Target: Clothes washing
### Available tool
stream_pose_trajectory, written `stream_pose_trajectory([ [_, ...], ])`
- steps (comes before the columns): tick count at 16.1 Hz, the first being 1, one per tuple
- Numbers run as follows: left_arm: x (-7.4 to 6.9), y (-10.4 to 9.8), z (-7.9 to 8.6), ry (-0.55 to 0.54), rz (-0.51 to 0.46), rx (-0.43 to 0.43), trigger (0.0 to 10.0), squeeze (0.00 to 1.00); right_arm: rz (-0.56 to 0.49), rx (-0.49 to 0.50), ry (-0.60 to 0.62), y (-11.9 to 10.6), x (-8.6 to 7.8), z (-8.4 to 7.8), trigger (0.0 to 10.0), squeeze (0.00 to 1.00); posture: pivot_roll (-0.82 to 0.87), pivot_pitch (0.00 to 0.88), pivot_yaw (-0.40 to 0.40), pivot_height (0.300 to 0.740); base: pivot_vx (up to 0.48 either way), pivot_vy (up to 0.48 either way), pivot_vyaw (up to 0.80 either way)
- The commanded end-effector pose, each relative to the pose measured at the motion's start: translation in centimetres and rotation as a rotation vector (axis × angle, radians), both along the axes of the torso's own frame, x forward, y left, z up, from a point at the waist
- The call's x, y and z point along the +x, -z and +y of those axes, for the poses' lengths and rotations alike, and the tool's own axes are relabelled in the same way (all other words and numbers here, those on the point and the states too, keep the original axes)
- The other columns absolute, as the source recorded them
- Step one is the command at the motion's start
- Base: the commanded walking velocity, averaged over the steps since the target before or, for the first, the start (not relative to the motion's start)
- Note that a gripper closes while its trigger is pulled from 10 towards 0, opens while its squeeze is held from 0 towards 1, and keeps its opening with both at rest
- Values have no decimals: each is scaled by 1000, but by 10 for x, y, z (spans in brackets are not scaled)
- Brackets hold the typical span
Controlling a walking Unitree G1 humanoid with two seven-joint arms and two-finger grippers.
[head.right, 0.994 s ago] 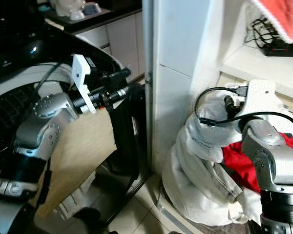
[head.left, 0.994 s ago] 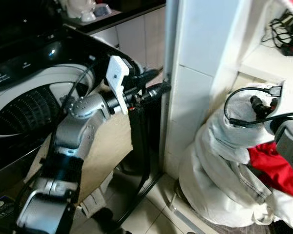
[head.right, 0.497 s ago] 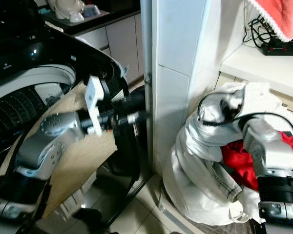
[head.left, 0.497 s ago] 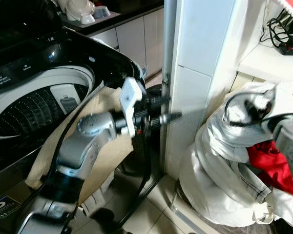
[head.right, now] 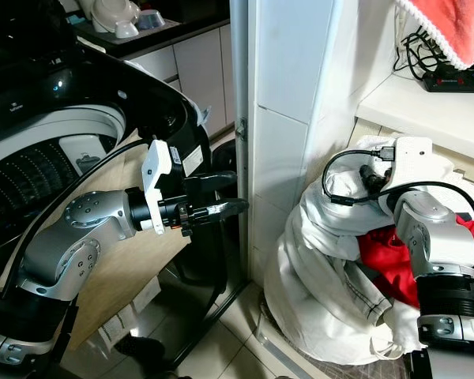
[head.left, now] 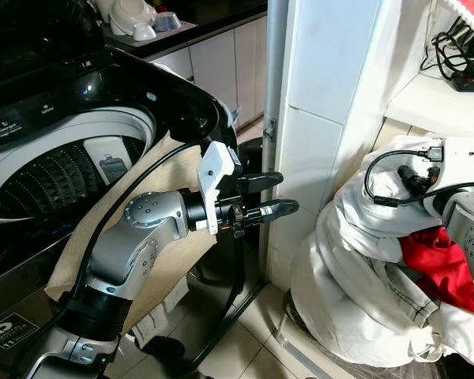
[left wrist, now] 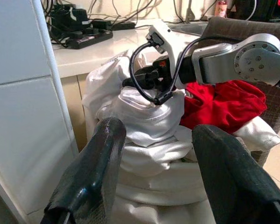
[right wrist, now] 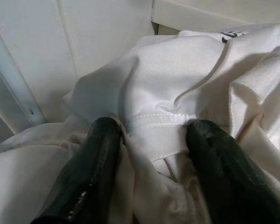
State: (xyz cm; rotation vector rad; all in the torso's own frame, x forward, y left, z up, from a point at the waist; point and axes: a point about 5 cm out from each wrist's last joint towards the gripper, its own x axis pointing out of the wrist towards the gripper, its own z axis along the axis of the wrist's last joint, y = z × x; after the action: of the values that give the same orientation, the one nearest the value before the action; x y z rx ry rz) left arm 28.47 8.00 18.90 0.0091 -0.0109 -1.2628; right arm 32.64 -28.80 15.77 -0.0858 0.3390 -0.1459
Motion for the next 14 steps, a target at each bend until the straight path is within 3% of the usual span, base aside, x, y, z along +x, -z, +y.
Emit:
stream_pose_trajectory([
  [1, -2, -2, 2, 1, -8, 13, 10000, 0, 43, 23, -1, 10, -1, 2, 0, 0, -185, 0, 98, 740, 0, 0, 0],
  [10, -3, 0, 1, -2, -2, 17, 10000, 0, 11, 21, -16, 8, -1, 3, 0, 0, -190, 0, 96, 740, 0, 0, 0],
  [14, -2, 1, 3, -24, -2, 16, 10000, 0, -91, 53, -42, -21, -5, 9, 0, 0, -189, 0, 93, 740, 0, 0, 0],
])
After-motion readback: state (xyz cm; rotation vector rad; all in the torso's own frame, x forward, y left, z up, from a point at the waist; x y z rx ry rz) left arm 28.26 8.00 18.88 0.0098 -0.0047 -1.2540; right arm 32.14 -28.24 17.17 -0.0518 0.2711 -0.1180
